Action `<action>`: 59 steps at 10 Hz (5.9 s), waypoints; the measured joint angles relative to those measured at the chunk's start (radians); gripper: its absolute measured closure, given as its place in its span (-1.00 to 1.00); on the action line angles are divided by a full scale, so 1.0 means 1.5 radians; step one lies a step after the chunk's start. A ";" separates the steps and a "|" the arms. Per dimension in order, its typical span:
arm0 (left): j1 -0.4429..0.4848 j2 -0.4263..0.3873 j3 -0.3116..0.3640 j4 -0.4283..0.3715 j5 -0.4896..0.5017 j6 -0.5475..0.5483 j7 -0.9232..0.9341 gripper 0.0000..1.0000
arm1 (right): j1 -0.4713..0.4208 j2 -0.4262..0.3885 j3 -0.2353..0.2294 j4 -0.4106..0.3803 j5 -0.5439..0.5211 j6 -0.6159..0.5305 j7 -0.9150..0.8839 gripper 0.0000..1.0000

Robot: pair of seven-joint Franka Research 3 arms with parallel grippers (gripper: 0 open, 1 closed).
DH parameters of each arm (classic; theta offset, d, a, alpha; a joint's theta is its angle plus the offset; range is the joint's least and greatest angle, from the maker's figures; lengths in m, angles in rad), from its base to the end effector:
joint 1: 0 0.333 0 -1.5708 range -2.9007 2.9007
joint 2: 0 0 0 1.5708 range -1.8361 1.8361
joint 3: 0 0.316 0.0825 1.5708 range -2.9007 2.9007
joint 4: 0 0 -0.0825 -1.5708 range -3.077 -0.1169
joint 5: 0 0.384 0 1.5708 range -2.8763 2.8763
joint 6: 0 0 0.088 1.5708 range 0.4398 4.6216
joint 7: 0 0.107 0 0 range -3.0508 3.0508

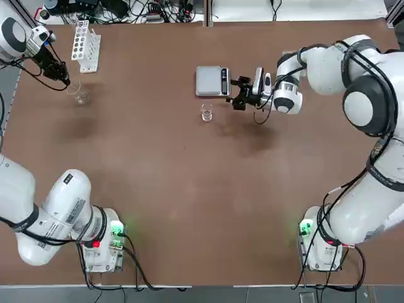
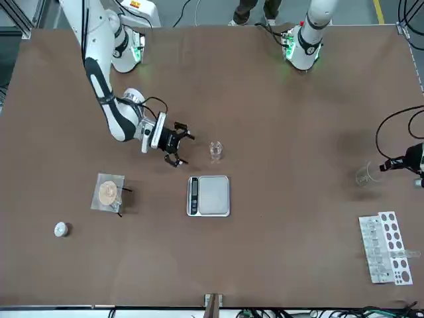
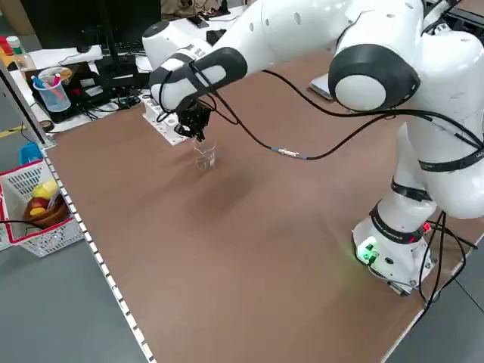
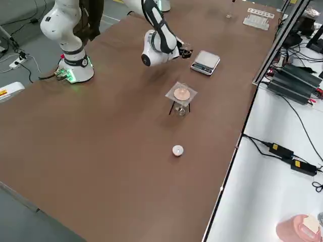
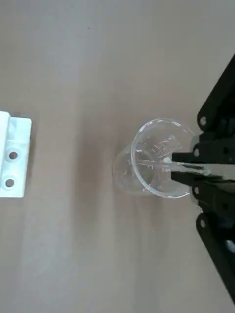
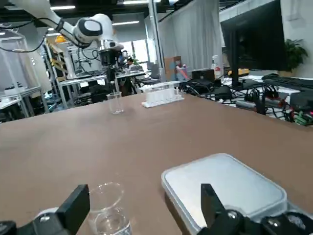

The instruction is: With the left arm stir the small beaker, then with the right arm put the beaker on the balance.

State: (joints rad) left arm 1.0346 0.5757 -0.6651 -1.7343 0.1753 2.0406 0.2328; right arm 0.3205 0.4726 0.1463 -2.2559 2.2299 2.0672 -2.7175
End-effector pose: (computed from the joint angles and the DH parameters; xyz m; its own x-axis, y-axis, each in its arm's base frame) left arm 0.5813 0.2790 0.2948 0.9923 0.0901 -0.0848 0.1071 -0.9686 0.2243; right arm 0.4527 0.2780 0.1589 0.1824 0.1177 0.9762 0.9336 -0.3320 -0.1344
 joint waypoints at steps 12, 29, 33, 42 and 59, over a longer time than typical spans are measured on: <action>0.004 0.000 0.000 0.002 0.015 0.004 0.004 0.37 | 0.085 0.087 0.000 0.029 0.030 0.028 -0.019 -1.00; 0.005 -0.172 -0.057 0.034 0.051 -0.088 -0.047 -0.11 | 0.158 0.132 -0.044 0.103 0.032 0.029 -0.027 -0.99; -0.003 -0.266 -0.136 0.057 0.048 -0.152 -0.099 -0.99 | 0.164 0.138 -0.044 0.108 0.033 0.029 -0.027 -0.98; -0.475 -0.344 0.279 0.151 -0.067 -0.339 -0.125 -0.99 | 0.177 0.166 -0.045 0.151 0.051 0.036 -0.028 -0.96; -0.681 -0.362 0.444 0.147 -0.110 -0.356 -0.130 -0.99 | 0.132 0.090 -0.064 0.169 0.059 0.033 0.030 -0.17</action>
State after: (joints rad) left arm 0.0133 0.0332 0.0014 -1.5135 0.0104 1.5061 0.0371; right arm 0.5181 0.6072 0.0509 -2.0028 2.3177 2.1162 -2.6730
